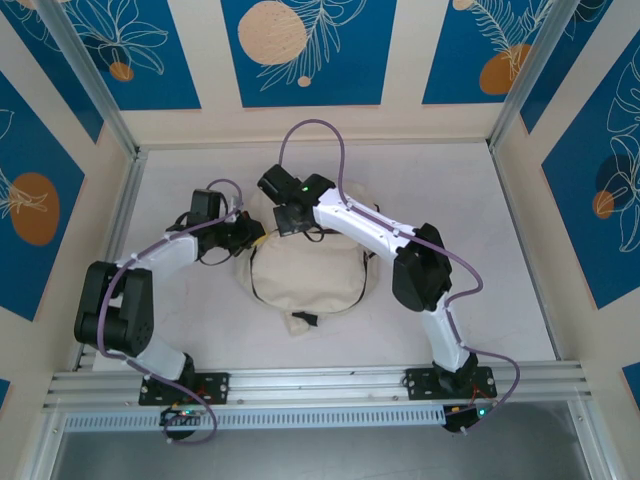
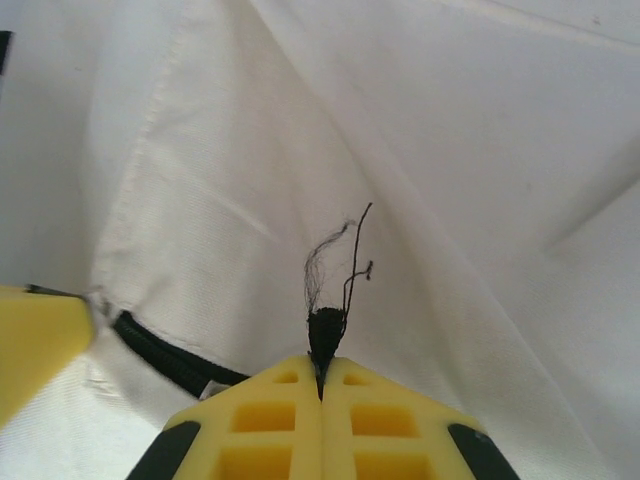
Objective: Pack books, pencil case, and school supplies into a backpack
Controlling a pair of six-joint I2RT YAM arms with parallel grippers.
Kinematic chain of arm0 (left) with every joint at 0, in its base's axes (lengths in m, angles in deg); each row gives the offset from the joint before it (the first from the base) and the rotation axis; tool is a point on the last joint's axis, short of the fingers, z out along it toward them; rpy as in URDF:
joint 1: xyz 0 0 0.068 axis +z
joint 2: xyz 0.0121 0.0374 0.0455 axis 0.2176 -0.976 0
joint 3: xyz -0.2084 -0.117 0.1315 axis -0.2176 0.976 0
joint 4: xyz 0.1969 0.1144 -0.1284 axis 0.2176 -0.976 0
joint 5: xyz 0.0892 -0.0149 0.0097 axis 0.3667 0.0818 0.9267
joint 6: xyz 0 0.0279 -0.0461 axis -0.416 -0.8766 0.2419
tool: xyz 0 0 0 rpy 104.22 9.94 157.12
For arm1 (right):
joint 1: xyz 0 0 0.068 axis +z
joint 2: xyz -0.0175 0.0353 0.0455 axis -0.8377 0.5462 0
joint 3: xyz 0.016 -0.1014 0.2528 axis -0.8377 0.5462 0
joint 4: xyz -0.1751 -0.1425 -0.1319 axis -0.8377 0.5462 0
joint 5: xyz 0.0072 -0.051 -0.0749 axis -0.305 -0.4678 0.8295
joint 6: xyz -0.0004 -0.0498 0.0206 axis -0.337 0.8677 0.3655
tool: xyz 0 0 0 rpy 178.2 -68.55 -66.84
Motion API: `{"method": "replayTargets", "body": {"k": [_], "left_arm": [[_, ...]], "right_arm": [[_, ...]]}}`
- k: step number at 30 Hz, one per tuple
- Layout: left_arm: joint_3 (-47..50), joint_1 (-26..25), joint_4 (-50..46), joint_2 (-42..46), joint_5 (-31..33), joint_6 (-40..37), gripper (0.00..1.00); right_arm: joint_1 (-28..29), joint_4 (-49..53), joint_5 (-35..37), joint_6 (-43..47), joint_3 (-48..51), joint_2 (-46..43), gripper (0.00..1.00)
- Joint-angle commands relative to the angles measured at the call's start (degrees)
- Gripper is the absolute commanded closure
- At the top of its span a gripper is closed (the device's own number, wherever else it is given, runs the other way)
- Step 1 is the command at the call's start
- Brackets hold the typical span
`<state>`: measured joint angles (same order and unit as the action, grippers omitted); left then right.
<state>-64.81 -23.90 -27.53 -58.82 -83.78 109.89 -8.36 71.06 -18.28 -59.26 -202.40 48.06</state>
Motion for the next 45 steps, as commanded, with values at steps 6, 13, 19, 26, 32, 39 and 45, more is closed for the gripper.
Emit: {"method": "replayTargets", "body": {"k": [6,13,19,26,32,39,45], "left_arm": [[-1.1,0.5,-8.4,2.3,7.7,-2.9,1.0],[-1.0,0.8,-7.2,3.0,5.6,-3.2,1.0],[-1.1,-0.3,-4.0,5.9,-1.1,-2.9,0.9],[2.5,-2.5,-1.6,5.8,-3.6,-1.2,0.58],[6.6,-4.2,6.6,2.7,-6.8,3.6,0.48],[6.1,-4.9,9.8,0.3,-6.8,5.2,0.43],[5.3,-5.4,10.0,-2.5,-5.6,5.2,0.74]], "right_arm": [[-2.1,4.5,13.4,-3.1,5.9,-6.9,1.0],[-3.6,-0.1,8.1,-0.8,12.9,-12.1,1.0],[-3.7,-8.9,-11.3,6.1,13.7,-13.0,1.0],[-3.7,-14.5,-27.1,6.9,12.0,-11.9,1.0],[-4.0,-17.1,-33.8,5.4,12.2,-10.9,1.0],[-4.4,-18.7,-37.3,3.7,13.3,-10.4,1.0],[-4.8,-20.6,-41.6,2.0,13.7,-9.9,1.0]]}}
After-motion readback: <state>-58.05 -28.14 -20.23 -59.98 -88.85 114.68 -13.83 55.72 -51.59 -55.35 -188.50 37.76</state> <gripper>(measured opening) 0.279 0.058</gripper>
